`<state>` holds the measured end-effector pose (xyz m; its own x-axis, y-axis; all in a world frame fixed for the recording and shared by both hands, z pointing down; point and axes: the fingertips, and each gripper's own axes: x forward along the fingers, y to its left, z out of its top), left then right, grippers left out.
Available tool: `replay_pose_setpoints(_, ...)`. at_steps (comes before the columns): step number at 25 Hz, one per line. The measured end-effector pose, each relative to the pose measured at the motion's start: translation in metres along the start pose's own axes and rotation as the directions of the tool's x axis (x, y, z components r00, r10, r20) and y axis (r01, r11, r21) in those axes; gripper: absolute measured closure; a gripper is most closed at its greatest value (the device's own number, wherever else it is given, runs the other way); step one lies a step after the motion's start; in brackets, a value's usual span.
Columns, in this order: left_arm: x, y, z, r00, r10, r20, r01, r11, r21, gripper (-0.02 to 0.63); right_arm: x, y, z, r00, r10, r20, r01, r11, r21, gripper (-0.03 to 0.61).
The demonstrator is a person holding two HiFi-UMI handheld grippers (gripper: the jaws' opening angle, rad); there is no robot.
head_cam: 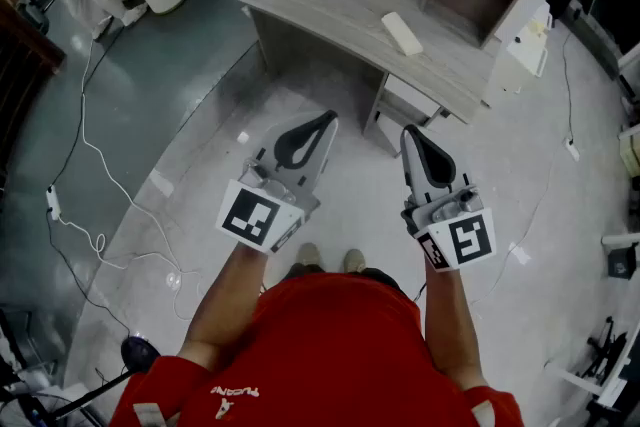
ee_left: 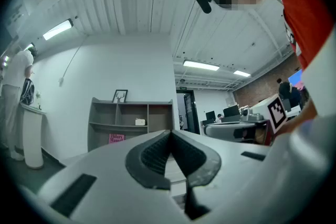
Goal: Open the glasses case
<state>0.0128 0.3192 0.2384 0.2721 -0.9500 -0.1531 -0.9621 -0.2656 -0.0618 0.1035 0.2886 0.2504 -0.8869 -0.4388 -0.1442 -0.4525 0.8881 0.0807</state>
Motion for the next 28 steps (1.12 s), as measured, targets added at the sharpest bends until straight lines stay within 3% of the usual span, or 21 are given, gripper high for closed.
replay_pose_setpoints(14,-0.013,0.022,-0.005,1.000,-0.004,0.015,0.005,1.000,-0.030,0.604,0.012,0.014,-0.002,1.000,-0.021,-0.001,0.021,1.000,0.003,0.574)
replay_pose_setpoints(28,-0.025,0.083,-0.022,0.999,-0.041,0.035,0.043,0.997,-0.060,0.604,0.052,0.027,-0.018,0.996,-0.087,-0.036,0.086,0.996,-0.036,0.574)
